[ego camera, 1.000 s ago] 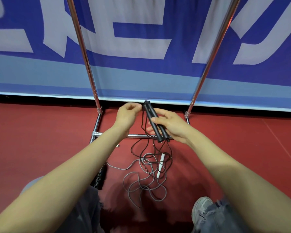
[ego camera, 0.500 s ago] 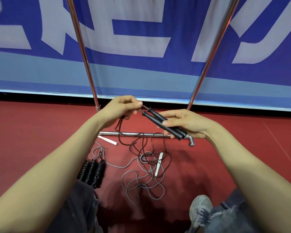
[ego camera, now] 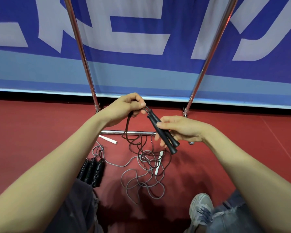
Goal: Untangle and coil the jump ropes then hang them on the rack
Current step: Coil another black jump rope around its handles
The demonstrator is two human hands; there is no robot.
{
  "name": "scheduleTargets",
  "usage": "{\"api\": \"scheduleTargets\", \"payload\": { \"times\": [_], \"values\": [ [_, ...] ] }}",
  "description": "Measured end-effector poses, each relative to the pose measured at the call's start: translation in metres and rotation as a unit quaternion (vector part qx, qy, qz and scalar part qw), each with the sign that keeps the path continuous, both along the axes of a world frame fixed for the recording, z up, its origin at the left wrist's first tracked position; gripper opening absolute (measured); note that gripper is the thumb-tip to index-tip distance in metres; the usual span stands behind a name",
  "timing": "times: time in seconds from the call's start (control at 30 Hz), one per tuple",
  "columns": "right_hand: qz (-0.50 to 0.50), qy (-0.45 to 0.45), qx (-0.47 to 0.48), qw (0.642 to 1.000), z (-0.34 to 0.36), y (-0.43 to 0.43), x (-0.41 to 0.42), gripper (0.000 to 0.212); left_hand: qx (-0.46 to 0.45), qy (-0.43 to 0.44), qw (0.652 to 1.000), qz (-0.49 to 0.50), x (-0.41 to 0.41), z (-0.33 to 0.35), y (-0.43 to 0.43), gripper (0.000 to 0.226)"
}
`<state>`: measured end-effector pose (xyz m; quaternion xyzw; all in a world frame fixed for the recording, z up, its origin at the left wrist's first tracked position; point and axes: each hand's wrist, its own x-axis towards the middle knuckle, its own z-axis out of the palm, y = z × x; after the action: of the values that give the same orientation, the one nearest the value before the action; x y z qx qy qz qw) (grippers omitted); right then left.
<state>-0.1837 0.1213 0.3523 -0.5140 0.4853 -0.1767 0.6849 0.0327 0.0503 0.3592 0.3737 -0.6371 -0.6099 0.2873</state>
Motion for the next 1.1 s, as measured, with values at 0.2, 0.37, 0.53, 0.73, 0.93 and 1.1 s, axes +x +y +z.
{"api": "scheduleTargets", "payload": {
  "times": [0.2, 0.37, 0.53, 0.73, 0.93, 1.1],
  "values": [
    [0.011, -0.039, 0.031, 0.999, -0.001, 0.0, 0.003, 0.035, -0.05, -0.053, 0.997, 0.005, 0.003, 0.003, 0.0, 0.015],
    [0.032, -0.021, 0.029, 0.999, 0.004, 0.002, -0.002, 0.04, -0.084, -0.12, 0.989, -0.01, 0.01, 0.007, -0.001, 0.005],
    [0.025, 0.016, -0.007, 1.0, 0.003, 0.0, -0.004, 0.036, -0.087, -0.111, 0.99, 0.011, 0.005, 0.002, 0.0, 0.009],
    [0.002, 0.097, -0.126, 0.987, -0.001, -0.003, 0.004, 0.057, 0.002, -0.048, 0.996, 0.078, 0.004, -0.001, -0.006, 0.013],
    [0.041, 0.364, -0.366, 0.855, -0.016, -0.004, 0.004, 0.063, 0.089, -0.014, 0.991, 0.102, 0.001, 0.001, -0.005, 0.017],
    [0.022, 0.492, -0.429, 0.757, -0.017, -0.002, 0.01, 0.072, 0.134, -0.009, 0.983, 0.124, 0.0, 0.003, -0.005, 0.015]
  ]
}}
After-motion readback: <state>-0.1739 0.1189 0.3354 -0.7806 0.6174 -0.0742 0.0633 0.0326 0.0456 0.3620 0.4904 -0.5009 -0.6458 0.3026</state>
